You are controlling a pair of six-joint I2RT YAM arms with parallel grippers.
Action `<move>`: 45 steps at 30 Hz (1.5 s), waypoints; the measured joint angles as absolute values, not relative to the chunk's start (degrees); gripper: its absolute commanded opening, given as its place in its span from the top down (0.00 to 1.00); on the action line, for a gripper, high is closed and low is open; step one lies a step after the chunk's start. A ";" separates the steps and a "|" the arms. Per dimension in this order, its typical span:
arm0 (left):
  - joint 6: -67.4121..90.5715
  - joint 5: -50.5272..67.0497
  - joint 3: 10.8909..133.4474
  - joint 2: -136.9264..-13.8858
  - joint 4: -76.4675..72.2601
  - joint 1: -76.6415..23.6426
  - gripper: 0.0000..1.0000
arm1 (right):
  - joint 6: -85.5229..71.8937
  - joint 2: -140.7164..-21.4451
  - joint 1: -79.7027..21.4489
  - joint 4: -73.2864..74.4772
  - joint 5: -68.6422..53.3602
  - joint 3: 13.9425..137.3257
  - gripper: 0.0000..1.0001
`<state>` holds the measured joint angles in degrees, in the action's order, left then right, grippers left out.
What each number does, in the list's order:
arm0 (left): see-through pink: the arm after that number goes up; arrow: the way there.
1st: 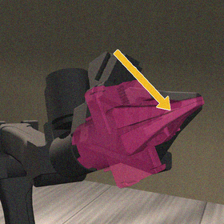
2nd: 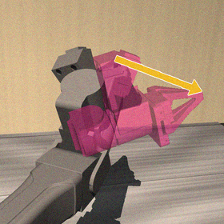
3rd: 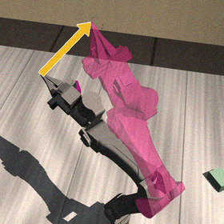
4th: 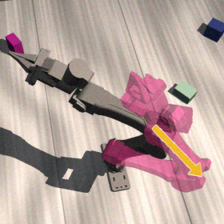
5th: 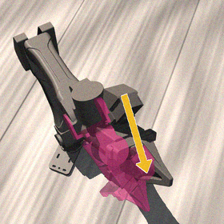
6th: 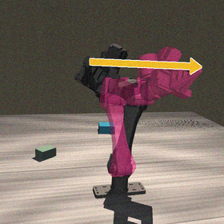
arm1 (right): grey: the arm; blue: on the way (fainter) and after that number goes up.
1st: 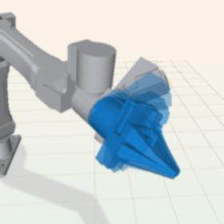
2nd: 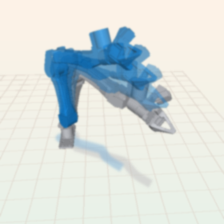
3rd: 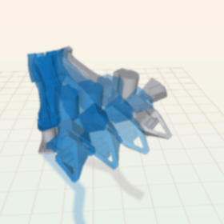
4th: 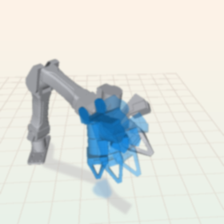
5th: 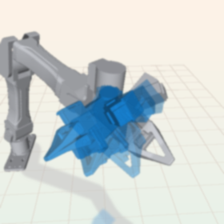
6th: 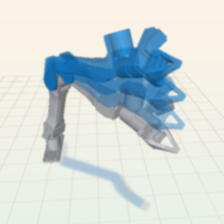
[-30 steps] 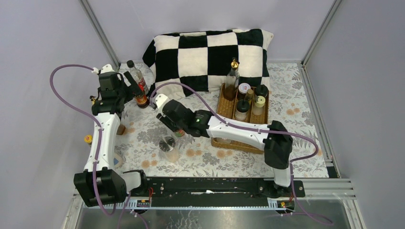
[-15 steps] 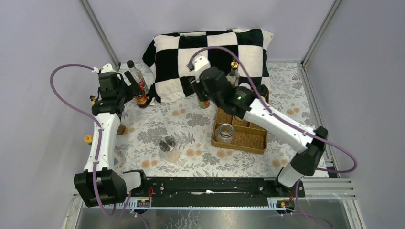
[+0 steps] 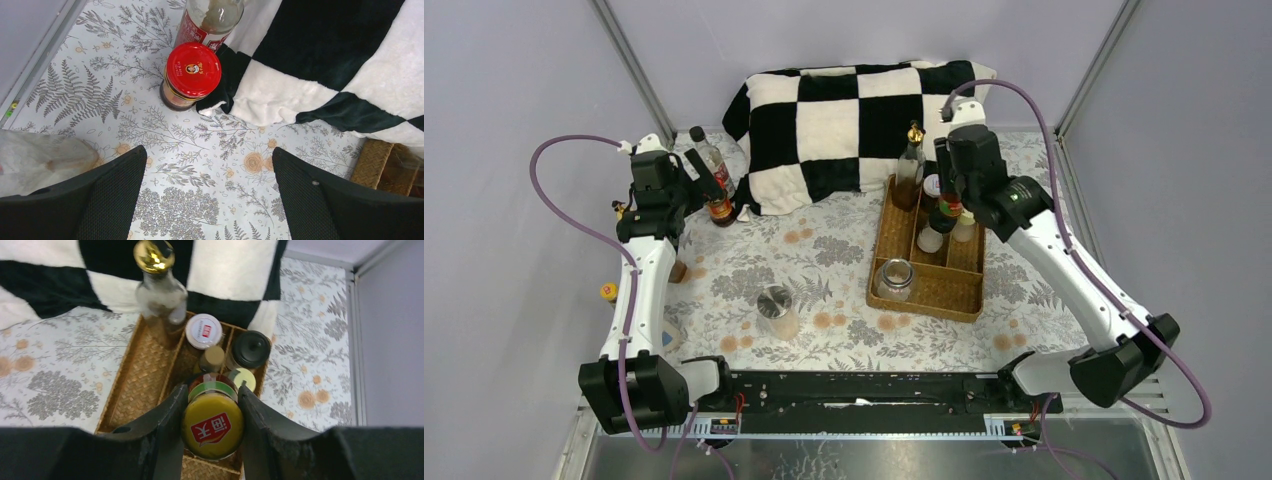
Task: Organize the condiment bottles
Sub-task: Place the bottle in the storage box.
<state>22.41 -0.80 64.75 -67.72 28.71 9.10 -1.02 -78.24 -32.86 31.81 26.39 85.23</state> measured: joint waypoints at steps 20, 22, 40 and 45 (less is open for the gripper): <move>22.46 1.13 63.77 -67.75 27.44 9.10 0.01 | -3.97 -73.54 -30.30 27.81 25.96 74.50 0.89; 22.50 1.15 63.77 -67.75 27.42 9.10 0.01 | -3.99 -73.54 -30.30 28.14 25.65 74.87 0.89; 23.55 2.50 63.77 -67.75 27.24 9.10 0.01 | -4.34 -69.67 -30.30 36.67 27.00 84.03 0.89; 23.57 2.55 63.77 -67.75 27.09 9.10 0.01 | -5.89 -68.60 -30.30 37.04 27.68 80.47 0.90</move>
<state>23.57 2.55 63.77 -67.75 27.09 9.10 -5.89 -68.60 -30.30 37.04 27.68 80.47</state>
